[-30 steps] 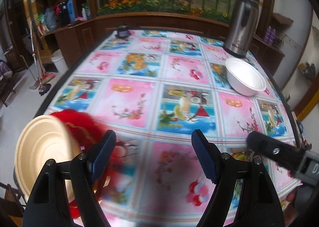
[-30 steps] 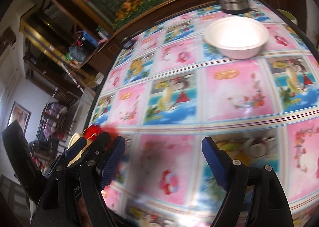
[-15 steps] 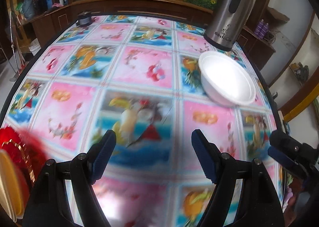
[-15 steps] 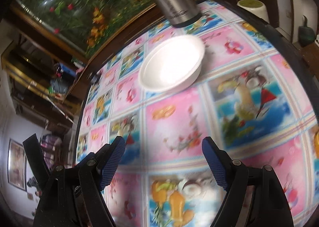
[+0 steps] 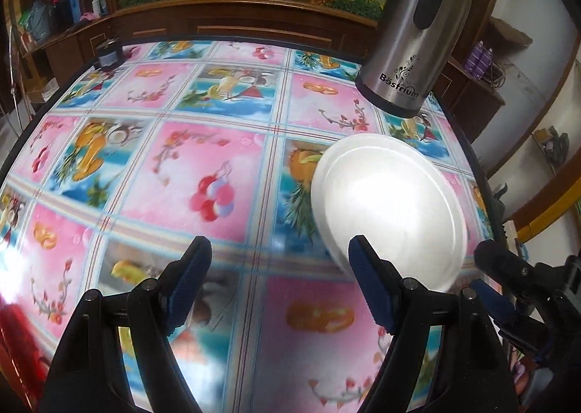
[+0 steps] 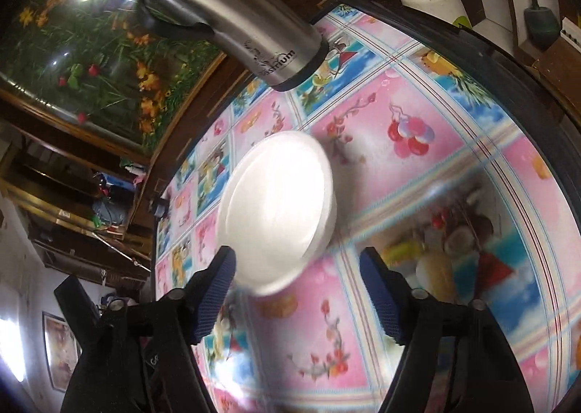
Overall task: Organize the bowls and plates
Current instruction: 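Move both grippers toward the large white foam bowl by the thermos, then grasp the rim of the white foam bowl with both grippers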
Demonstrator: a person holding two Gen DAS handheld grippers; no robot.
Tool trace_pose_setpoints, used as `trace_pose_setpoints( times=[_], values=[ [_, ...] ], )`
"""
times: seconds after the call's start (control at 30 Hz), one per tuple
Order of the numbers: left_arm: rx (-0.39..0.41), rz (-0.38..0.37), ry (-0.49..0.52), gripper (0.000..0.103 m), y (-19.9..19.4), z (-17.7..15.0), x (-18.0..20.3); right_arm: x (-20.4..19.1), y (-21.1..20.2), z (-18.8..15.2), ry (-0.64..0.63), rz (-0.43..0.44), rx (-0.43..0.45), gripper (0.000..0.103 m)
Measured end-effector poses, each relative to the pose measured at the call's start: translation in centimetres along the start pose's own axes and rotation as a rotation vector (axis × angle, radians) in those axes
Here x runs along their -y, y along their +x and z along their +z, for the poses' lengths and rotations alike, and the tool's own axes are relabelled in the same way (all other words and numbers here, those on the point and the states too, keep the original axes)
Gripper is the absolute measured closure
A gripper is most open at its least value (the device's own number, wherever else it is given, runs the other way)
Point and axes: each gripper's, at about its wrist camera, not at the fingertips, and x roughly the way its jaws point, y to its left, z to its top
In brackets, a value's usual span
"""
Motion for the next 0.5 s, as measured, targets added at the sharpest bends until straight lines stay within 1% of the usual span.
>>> trace_pose_setpoints(
  times=[0.1, 0.17, 0.2, 0.23, 0.27, 0.33, 0.4, 0.5],
  values=[
    [-0.008, -0.002, -0.004, 0.025, 1.0, 0.4, 0.3, 0.3, 1.1, 0.6, 0.011, -0.009, -0.005, 0.04],
    [-0.005, 0.003, -0.011, 0.026, 1.6, 0.6, 0.4, 0.4, 1.6, 1.0, 0.012, -0.014, -0.008, 0.041],
    [-0.001, 0.005, -0.013, 0.029, 1.8, 0.7, 0.5, 0.5, 1.9, 1.2, 0.013, -0.015, -0.009, 0.042],
    [-0.003, 0.004, -0.013, 0.035, 2.1, 0.8, 0.6, 0.4, 2.1, 1.3, 0.009, -0.018, -0.008, 0.043],
    [-0.009, 0.004, -0.011, 0.039, 2.4, 0.8, 0.6, 0.3, 2.3, 1.4, 0.001, -0.022, -0.005, 0.043],
    [-0.025, 0.008, -0.01, 0.049, 2.9, 0.7, 0.7, 0.2, 2.6, 1.6, -0.004, -0.033, -0.002, 0.048],
    [-0.037, 0.008, -0.006, 0.053, 3.4, 0.6, 0.8, 0.2, 2.9, 1.7, -0.002, -0.045, -0.005, 0.053],
    [-0.035, 0.009, -0.006, 0.053, 3.6, 0.4, 0.7, 0.1, 3.2, 1.7, -0.007, -0.052, -0.007, 0.054]
  ],
)
